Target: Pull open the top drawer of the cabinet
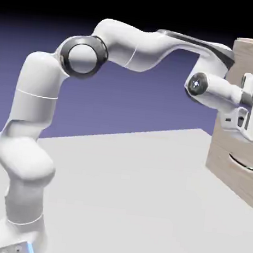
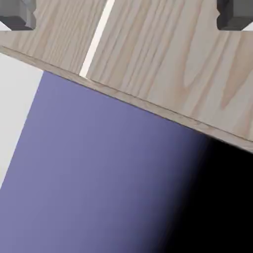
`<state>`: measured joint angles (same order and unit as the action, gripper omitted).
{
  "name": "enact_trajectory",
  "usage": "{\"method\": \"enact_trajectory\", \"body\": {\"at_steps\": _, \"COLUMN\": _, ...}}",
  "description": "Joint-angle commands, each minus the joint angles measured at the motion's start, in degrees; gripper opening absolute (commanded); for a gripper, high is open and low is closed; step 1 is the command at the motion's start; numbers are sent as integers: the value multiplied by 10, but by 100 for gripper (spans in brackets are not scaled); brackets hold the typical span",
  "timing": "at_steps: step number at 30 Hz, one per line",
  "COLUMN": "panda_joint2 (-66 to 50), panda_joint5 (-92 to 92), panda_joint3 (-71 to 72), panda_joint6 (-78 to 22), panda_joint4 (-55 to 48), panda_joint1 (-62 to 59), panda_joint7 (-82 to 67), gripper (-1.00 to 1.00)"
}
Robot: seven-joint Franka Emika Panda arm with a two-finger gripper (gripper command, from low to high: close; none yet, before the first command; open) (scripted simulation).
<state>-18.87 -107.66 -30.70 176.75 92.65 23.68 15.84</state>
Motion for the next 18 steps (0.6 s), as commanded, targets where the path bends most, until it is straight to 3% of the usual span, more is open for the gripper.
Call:
{"method": "enact_trajectory", "body": {"at_steps": 1, "panda_joint2": -12, "panda_joint5": -25, "panda_joint3": -7, "panda_joint6": 1, "panda_joint4": -16, "panda_joint1": 5, "panda_joint7": -6, "gripper": 0}}
{"method": "enact_trajectory", "body": {"at_steps": 18, "panda_joint2": -215, "panda_joint5": -449, "panda_joint3": -128, "panda_joint6": 11, "panda_joint4": -285, "panda_joint1": 96, "panda_joint7": -111, "gripper": 0}}
